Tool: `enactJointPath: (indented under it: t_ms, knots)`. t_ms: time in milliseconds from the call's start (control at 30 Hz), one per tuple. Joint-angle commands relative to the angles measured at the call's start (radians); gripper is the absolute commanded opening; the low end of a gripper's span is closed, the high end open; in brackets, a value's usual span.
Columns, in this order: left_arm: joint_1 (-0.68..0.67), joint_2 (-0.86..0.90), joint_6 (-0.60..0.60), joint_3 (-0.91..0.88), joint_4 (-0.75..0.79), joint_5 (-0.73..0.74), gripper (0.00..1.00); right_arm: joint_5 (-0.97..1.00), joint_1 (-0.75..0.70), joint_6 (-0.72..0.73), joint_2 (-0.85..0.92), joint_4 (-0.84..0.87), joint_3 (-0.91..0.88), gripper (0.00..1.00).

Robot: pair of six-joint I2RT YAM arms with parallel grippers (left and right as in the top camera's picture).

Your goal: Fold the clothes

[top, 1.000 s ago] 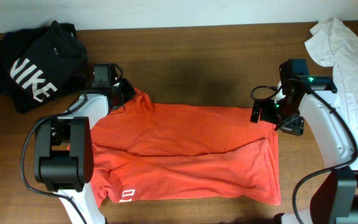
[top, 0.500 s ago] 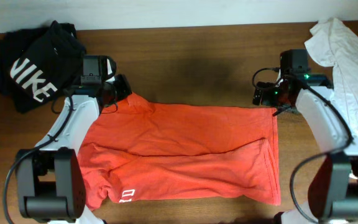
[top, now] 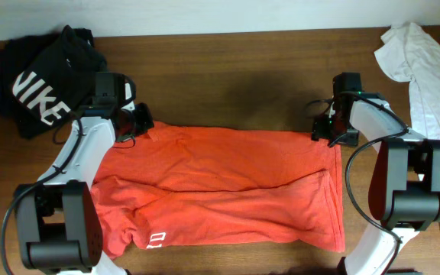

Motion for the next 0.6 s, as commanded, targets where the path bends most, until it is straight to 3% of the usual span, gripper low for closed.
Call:
enactJointPath:
  t_ms: [0,33,267,367,567]
  knots:
    - [0.011,-0.031,0.019,0.011,-0.015,-0.010,0.00,0.007,-0.004,-0.003,0.019,0.009,0.011,0.52]
    - [0.011,-0.038,0.031,0.011,-0.014,-0.010,0.00,0.007,-0.004,-0.002,0.019,0.010,0.011,0.46]
    - [0.011,-0.174,0.063,0.011,-0.119,-0.010,0.00,0.019,-0.005,0.021,0.019,-0.045,0.055,0.27]
    - [0.011,-0.198,0.063,0.011,-0.246,-0.011,0.00,0.019,-0.005,0.060,0.018,-0.214,0.174,0.04]
    - [0.011,-0.206,0.032,0.011,-0.468,-0.168,0.00,0.018,-0.005,0.134,0.007,-0.488,0.308,0.04]
